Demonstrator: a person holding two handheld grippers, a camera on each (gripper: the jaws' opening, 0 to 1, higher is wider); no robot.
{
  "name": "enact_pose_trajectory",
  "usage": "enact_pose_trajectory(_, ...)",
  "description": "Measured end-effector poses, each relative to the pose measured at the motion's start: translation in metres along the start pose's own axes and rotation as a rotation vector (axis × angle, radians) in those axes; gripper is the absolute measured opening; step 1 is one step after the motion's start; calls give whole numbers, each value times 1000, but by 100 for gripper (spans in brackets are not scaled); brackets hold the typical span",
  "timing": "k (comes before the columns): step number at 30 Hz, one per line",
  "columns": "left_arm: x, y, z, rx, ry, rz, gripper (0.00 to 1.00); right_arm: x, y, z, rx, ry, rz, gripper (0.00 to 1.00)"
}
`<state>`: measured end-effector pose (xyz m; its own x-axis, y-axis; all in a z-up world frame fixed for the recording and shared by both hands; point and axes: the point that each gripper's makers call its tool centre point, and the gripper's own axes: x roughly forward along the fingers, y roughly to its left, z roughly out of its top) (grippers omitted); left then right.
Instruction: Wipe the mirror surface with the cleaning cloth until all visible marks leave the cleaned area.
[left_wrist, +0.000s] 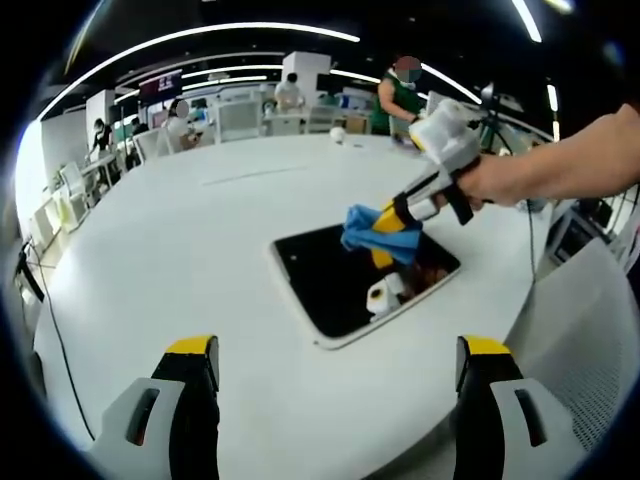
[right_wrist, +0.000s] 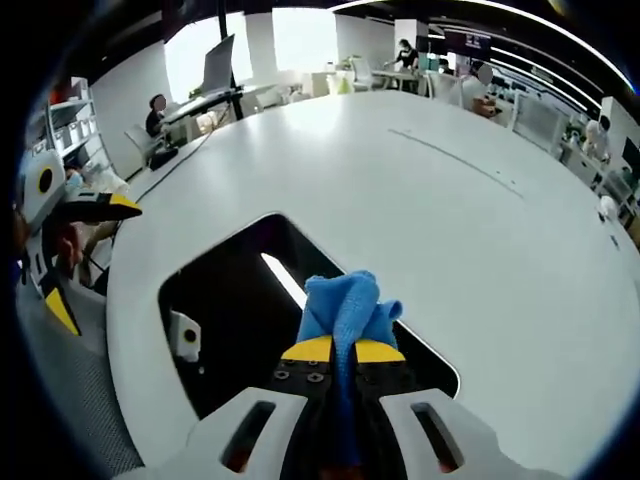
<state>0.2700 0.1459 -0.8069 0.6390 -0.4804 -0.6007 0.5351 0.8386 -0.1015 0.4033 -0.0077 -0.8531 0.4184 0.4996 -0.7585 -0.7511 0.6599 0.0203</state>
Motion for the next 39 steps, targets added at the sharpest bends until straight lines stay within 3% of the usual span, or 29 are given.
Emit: enact_pose_trajectory(39, 0, -1, -1, 17, 7, -2, 98, -16, 29, -20, 21, -17, 12, 0)
